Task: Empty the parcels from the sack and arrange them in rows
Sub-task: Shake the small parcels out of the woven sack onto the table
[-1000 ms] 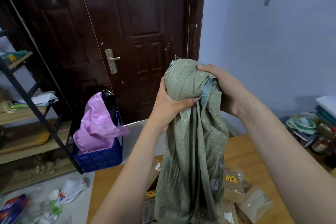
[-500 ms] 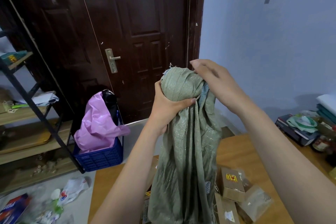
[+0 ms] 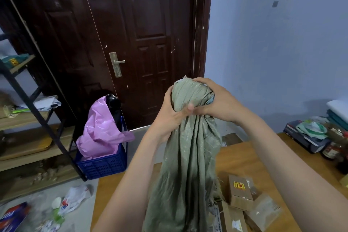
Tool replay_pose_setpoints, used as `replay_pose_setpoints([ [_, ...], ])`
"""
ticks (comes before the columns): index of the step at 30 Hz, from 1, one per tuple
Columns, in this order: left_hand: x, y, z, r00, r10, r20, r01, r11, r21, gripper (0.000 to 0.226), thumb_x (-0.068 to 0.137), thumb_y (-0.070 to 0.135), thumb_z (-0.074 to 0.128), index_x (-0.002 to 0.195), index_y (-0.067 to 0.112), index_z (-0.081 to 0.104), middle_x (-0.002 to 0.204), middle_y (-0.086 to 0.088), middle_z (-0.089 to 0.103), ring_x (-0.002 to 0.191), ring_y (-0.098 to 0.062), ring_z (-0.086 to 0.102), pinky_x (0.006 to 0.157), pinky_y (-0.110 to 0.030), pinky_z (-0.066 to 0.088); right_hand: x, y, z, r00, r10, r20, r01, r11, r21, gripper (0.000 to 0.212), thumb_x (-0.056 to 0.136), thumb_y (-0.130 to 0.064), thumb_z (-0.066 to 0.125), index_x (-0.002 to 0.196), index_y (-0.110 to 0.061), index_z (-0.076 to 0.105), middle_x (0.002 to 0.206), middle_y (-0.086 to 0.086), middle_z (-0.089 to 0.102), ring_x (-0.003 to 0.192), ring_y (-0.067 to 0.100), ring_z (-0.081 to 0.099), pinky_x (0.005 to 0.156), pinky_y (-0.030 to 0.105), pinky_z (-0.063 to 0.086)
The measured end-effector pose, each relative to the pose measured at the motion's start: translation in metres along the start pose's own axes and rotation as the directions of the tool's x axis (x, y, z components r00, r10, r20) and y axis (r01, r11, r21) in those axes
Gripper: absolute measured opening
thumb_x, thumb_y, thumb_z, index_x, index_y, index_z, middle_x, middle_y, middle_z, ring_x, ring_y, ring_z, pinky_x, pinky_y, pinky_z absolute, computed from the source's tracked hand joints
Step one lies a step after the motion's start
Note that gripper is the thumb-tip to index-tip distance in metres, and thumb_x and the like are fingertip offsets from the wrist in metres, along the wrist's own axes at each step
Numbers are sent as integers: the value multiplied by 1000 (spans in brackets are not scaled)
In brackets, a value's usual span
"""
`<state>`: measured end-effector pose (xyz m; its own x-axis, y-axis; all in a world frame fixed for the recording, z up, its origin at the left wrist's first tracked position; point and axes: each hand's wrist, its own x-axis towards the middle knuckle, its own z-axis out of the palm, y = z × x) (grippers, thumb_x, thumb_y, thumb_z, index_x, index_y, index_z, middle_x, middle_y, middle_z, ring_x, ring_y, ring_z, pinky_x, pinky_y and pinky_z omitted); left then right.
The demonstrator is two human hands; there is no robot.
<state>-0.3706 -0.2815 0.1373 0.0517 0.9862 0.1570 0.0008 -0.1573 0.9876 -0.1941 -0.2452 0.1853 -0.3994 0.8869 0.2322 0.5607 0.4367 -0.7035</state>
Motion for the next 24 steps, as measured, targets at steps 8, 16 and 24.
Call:
replay_pose_setpoints([
  [8, -6, -18, -6, 985, -17, 172, -9, 988, 151, 143, 57, 21, 96, 148, 56, -7, 150, 16, 35, 136, -3, 43, 115, -44, 36, 0, 5, -14, 994, 77, -73, -47, 934, 354, 56, 66, -14, 90, 110, -39, 64, 101, -11, 72, 87, -1, 70, 66, 16, 51],
  [16, -7, -11, 4, 983, 82, 164, -98, 991, 89, 136, 65, 6, 91, 148, 54, -6, 153, 14, 31, 137, -2, 42, 114, -43, 38, -5, -10, -29, 994, 75, -75, -36, 901, 432, 54, 68, -13, 87, 113, -33, 65, 99, -8, 74, 89, 7, 72, 68, 22, 52],
  [24, -2, 7, 12, 973, 193, 127, -195, 981, 2, 127, 69, -2, 86, 146, 53, 1, 154, 5, 32, 138, -11, 43, 113, -45, 39, -1, -27, -42, 993, 33, -114, 24, 884, 466, 52, 67, -9, 86, 110, -31, 66, 96, -8, 73, 92, 11, 72, 73, 29, 53],
])
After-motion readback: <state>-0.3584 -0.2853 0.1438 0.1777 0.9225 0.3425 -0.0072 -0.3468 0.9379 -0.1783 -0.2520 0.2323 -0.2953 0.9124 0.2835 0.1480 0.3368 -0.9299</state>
